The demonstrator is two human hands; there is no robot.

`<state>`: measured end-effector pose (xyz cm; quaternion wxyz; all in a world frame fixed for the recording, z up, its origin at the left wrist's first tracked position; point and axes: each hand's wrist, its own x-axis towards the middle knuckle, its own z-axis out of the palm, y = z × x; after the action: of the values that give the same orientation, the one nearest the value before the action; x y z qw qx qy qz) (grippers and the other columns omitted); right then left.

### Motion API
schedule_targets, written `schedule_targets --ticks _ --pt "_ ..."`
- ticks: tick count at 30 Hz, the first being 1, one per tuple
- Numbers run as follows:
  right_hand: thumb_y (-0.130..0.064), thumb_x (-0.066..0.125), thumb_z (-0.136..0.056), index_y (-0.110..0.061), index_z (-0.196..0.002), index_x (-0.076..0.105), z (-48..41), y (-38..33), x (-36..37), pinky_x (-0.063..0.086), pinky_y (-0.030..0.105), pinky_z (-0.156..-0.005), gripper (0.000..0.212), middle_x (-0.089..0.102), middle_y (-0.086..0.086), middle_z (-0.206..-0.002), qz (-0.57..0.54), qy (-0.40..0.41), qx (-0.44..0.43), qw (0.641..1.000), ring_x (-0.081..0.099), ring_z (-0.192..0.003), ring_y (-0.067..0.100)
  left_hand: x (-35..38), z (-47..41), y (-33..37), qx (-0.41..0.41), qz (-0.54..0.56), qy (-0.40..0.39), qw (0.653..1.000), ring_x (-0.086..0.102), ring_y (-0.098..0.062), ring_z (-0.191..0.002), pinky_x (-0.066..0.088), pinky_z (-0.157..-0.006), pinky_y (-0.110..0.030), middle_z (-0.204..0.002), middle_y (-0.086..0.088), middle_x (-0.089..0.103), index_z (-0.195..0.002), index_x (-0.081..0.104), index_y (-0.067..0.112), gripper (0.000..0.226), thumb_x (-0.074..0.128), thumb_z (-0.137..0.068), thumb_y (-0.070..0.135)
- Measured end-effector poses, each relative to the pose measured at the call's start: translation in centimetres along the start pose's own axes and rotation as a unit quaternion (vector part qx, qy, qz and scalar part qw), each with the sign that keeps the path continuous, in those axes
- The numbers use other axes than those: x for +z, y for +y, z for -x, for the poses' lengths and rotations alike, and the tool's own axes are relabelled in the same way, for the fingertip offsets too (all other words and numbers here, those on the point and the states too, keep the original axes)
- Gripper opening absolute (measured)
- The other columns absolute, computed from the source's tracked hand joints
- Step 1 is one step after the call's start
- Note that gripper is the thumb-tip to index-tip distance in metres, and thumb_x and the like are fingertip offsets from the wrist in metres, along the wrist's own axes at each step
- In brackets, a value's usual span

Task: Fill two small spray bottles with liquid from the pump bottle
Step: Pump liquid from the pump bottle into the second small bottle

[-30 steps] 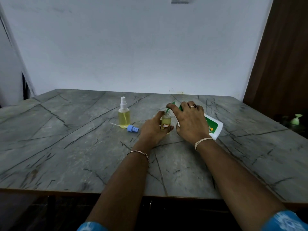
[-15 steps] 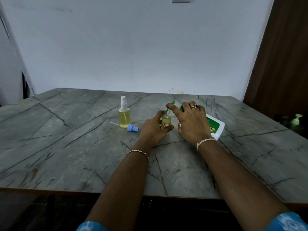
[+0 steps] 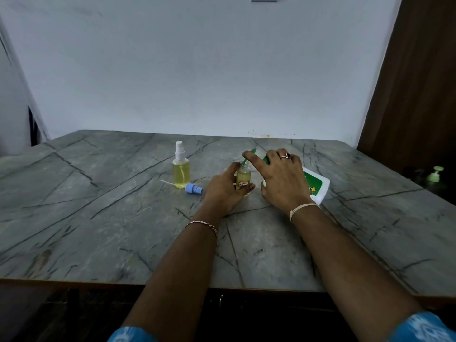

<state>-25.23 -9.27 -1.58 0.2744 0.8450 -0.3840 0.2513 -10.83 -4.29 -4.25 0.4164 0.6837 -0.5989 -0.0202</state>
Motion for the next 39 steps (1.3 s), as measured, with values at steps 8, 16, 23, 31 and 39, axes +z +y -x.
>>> schedule_targets --ticks 8,16,23,31,39 --pt "-0.028 0.067 -0.076 -0.034 -0.141 0.026 -0.29 -0.57 0.08 0.040 0.047 -0.092 0.077 0.054 0.010 -0.118 -0.005 -0.006 0.014 1.000 0.047 -0.112 0.031 0.07 -0.09 -0.12 -0.009 0.002 -0.001 1.000 0.061 -0.021 -0.108 0.046 -0.087 -0.030 -0.118 -0.004 0.066 -0.137 0.039 0.026 0.067 0.070 -0.080 0.045" --pt "-0.024 0.067 -0.077 -0.034 -0.143 0.023 -0.14 -0.49 0.13 0.040 0.048 -0.092 0.080 0.054 0.011 -0.118 -0.004 -0.005 0.007 1.000 0.048 -0.113 0.032 0.02 -0.06 -0.02 -0.007 0.001 0.004 1.000 0.061 -0.022 -0.109 0.046 -0.089 -0.031 -0.121 -0.005 0.065 -0.137 0.039 0.025 0.068 0.070 -0.080 0.045" --pt "-0.024 0.066 -0.078 -0.035 -0.142 0.023 -0.11 -0.31 0.03 0.040 0.048 -0.092 0.078 0.054 0.012 -0.118 -0.002 -0.005 0.010 1.000 0.048 -0.112 0.033 0.05 -0.13 -0.10 -0.002 -0.001 0.002 1.000 0.062 -0.021 -0.107 0.046 -0.086 -0.028 -0.119 -0.004 0.066 -0.136 0.040 0.027 0.066 0.069 -0.080 0.045" --pt "-0.024 0.066 -0.076 -0.033 -0.141 0.028 -0.31 -0.76 -0.24 0.039 0.047 -0.091 0.075 0.054 0.010 -0.118 -0.013 -0.004 0.016 1.000 0.047 -0.113 0.032 0.21 -0.30 -0.40 -0.012 0.001 -0.008 1.000 0.061 -0.023 -0.108 0.049 -0.091 -0.034 -0.118 -0.005 0.066 -0.136 0.039 0.027 0.067 0.069 -0.079 0.047" --pt "-0.025 0.066 -0.078 -0.035 -0.144 0.020 0.06 -0.35 -0.07 0.040 0.047 -0.091 0.081 0.054 0.011 -0.119 0.007 -0.002 0.005 1.000 0.048 -0.112 0.032 0.28 -0.33 -0.54 -0.011 0.001 -0.006 1.000 0.062 -0.023 -0.108 0.050 -0.093 -0.037 -0.118 -0.005 0.067 -0.137 0.039 0.027 0.069 0.070 -0.078 0.048"
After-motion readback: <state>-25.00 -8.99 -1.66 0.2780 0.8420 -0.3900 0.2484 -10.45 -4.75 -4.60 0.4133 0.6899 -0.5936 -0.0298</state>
